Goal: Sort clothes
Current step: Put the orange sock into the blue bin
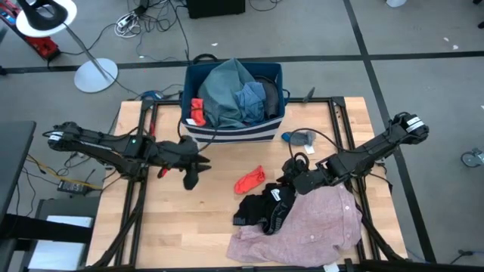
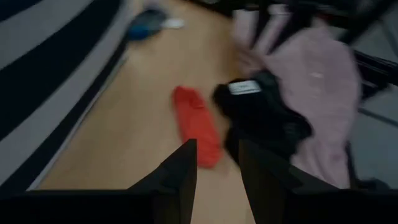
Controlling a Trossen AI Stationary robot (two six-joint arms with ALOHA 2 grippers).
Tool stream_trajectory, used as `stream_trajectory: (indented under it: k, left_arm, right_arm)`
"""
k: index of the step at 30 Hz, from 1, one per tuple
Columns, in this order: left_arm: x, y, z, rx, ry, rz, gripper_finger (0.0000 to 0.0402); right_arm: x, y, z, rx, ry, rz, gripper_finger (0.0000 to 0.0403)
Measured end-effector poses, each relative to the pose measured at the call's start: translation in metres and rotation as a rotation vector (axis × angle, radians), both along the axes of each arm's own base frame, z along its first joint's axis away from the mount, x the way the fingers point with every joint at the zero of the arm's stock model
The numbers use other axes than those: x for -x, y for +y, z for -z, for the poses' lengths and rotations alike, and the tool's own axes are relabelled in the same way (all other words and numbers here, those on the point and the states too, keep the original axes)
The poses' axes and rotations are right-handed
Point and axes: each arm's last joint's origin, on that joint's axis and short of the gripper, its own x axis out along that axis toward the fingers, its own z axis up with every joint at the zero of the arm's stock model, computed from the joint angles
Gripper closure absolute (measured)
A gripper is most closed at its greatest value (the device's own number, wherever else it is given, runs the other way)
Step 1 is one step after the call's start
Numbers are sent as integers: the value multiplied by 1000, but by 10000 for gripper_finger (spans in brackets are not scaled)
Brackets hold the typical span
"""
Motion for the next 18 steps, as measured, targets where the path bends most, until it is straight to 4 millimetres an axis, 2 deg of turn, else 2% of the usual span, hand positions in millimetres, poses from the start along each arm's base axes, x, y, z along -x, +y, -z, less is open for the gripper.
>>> stream_trajectory:
  k: [5,10,13,18]
  left_arm:
    - [10,-9,-7,-74,-38,69,277]
    - [32,-16,-12,-127,-107,111,277]
    - [46,-17,-9,-127,-133,135,277]
    - [67,-15,10,-107,-150,167,277]
  right_arm:
    - [-6,2,-6,-36,-80,3,261]
    - [-10,2,-11,-53,-144,0,261]
    - [-12,5,-15,-75,-195,-3,261]
    - [-15,5,-19,-80,-237,-6,264]
